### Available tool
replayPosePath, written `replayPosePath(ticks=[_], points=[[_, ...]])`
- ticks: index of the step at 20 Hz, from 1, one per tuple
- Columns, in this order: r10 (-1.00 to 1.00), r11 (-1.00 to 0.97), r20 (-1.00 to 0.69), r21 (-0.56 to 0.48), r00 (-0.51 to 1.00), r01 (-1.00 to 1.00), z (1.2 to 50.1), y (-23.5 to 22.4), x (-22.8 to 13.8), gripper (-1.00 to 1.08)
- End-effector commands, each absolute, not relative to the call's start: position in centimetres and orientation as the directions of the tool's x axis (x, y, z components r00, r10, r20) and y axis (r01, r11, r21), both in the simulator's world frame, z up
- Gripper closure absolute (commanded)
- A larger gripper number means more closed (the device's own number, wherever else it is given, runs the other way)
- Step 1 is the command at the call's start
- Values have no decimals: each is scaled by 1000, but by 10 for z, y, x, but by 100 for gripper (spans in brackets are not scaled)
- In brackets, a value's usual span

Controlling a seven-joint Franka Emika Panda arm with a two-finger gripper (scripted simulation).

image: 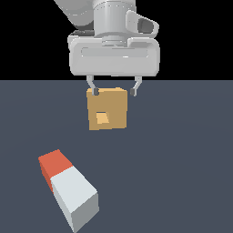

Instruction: Insert the peg into the horizontal hole in a box.

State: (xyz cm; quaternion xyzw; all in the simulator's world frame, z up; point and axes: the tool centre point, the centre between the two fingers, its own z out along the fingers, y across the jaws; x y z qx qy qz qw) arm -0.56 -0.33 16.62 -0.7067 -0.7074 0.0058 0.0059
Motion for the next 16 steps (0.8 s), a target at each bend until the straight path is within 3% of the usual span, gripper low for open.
replayPosePath(ticks=[1, 16], points=[[1000, 1, 0, -17, -1, 1000, 166, -3, -6, -92], [993, 120, 1, -14, -120, 993, 152, -24, -23, -92]])
